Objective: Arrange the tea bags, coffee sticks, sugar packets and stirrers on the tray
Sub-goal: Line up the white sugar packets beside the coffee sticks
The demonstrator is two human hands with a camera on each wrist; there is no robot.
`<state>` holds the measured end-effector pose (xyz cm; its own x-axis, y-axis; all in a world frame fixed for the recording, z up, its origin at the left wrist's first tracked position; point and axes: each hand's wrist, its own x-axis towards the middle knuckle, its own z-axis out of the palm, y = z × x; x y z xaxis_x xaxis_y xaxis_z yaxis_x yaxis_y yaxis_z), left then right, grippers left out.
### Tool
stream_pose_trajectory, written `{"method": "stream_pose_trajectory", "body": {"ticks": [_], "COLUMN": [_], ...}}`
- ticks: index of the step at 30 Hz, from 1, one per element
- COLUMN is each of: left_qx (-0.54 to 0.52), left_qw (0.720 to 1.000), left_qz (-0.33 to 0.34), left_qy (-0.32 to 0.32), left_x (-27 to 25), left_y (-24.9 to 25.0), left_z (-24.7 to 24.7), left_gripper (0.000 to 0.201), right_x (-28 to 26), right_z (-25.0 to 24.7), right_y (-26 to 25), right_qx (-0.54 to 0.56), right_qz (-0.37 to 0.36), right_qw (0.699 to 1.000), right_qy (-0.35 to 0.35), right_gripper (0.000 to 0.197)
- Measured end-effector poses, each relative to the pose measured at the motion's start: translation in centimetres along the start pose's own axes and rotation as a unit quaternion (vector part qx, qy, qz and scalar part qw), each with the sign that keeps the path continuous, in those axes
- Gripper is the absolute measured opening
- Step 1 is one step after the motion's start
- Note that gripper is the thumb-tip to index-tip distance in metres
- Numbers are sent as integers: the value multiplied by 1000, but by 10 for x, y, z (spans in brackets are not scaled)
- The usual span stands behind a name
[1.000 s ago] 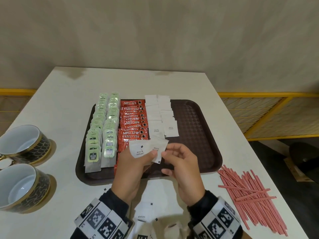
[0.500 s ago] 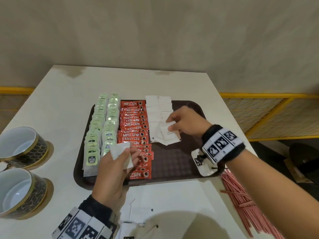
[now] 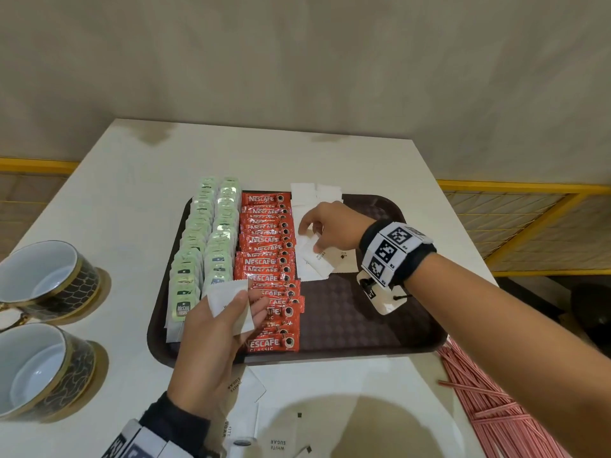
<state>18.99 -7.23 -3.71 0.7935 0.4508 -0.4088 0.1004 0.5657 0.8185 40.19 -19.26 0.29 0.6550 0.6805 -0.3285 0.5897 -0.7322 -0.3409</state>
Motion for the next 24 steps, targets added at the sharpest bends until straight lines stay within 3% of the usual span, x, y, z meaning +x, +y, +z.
{"method": "stream_pose_trajectory", "body": {"ticks": [3,5,8,12,18,24], "left_qx": [6,8,11,15,26,60], "left_qw": [1000,1000,1000,1000,1000,998], "left_qz": [-1,-3,-7,-9,-8,-6], "left_qy": [-1,2,4,-1,-10,-10], "left_x": [-1,-1,-2,-4,-7,-8], "left_y": [0,-1,-1,-2,-4,-6], "left_z": [0,-1,-1,1,7,2], "left_gripper": [22,22,13,11,17,14], "right_x": [-3,-7,-20,-40,-43,-35], "right_z": [0,-3,-15,-23,0,9], "right_y": [8,16,32,57,73,68], "right_qx": [45,140,289,382,364,300], "right_qz": [8,23,46,78,135,121], "right_qw": [999,990,956,920,921,943], "right_qy": [17,22,32,42,10,74], "right_gripper": [59,61,47,21,7,7]}}
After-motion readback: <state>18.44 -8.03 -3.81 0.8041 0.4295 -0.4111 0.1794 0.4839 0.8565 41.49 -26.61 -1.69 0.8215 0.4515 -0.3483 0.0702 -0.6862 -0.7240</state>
